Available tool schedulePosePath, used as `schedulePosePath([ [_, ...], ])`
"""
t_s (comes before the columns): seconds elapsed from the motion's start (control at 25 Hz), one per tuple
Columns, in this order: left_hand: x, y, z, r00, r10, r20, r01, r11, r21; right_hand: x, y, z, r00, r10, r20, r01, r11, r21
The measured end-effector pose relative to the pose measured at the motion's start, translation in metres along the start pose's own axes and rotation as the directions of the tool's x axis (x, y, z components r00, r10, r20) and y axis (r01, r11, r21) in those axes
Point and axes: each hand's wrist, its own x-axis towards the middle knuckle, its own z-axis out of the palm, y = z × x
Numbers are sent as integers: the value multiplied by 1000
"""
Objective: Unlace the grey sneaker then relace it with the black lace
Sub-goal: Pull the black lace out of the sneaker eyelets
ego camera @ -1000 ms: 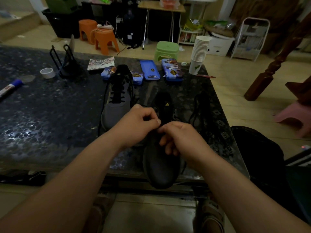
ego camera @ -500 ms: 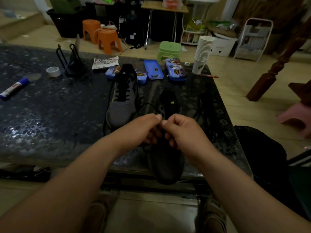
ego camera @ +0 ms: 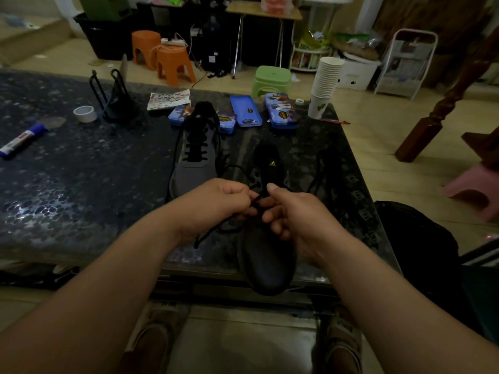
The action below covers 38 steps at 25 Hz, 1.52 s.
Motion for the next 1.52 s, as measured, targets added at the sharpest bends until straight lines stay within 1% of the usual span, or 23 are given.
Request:
schedulePosePath([
  [0.08, -3, 0, 1, 998, 26, 53, -29, 997, 72, 2, 4, 6, 999, -15, -44, 16, 1000, 11],
  [0.16, -2, 1, 3, 998, 18, 56, -24, 993, 115, 4, 5, 9, 995, -26, -100, 27, 1000, 9],
  [0.24, 3, 3, 5, 1000, 18, 20, -21, 990, 143, 5, 3, 9, 992, -40, -123, 44, 999, 31],
  [0.32, 9, 3, 8, 997, -9, -71, 16, 996, 92, 4, 3, 9, 990, -96, -104, 99, 995, 22],
  [0.4, 13, 1, 15, 990, -27, -139, 35, 998, 60, 2, 3, 7, 981, -179, -77, 171, 981, -95],
  [0.52, 23, -6, 25, 970, -5, -244, 34, 993, 115, 3, 3, 2, 971, -231, -56, 205, 934, -293],
  [0.6, 31, -9, 30, 954, -6, -301, 32, 996, 79, 3, 2, -1, 970, -244, 18, 228, 873, -432],
  [0.68, 36, -8, 32, 944, 10, -330, 27, 994, 108, 0, 0, -1, 968, -236, 89, 245, 794, -556],
  [0.76, 36, -4, 32, 927, 7, -376, 45, 991, 129, 0, -5, -6, 967, -252, 37, 233, 821, -522],
  [0.84, 32, -3, 28, 908, -61, -413, 111, 989, 100, 7, -11, -19, 927, -345, -150, 242, 853, -462],
  [0.88, 28, -5, 23, 906, -89, -414, 170, 972, 163, 13, -13, -25, 891, -397, -222, 250, 835, -489],
  [0.92, 25, -9, 17, 908, -106, -405, 244, 920, 307, 17, -14, -30, 867, -433, -245, 254, 808, -532],
  [0.96, 20, -14, 12, 906, -108, -409, 316, 816, 484, 20, -14, -32, 856, -466, -222, 272, 773, -573],
  [1.0, 14, -18, 9, 896, -67, -440, 363, 681, 636, 23, -13, -32, 846, -504, -174, 308, 729, -612],
  [1.04, 10, -19, 11, 876, 30, -481, 378, 578, 723, 26, -11, -32, 827, -549, -124, 347, 671, -656],
  [1.08, 9, -21, 14, 850, 169, -500, 334, 560, 758, 26, -10, -31, 800, -596, -76, 378, 598, -706],
  [1.12, 10, -19, 19, 817, 304, -489, 236, 598, 766, 25, -9, -30, 778, -628, -32, 395, 528, -752],
  [1.16, 13, -17, 25, 790, 387, -477, 128, 655, 744, 24, -8, -28, 769, -639, 2, 395, 473, -788],
  [1.2, 17, -14, 30, 787, 400, -469, 54, 713, 699, 25, -6, -28, 777, -629, 16, 378, 447, -811],
  [1.24, 22, -12, 35, 806, 361, -469, 32, 764, 644, 25, -5, -27, 788, -616, 13, 359, 441, -823],
  [1.32, 29, -13, 39, 851, 214, -480, 84, 846, 526, 27, -5, -25, 789, -614, -1, 342, 440, -830],
  [1.4, 33, -17, 39, 857, 155, -492, 123, 865, 486, 29, -8, -21, 788, -616, 7, 336, 420, -843],
  [1.52, 35, -20, 39, 860, 152, -488, 129, 860, 494, 32, -12, -18, 816, -578, 22, 335, 442, -832],
])
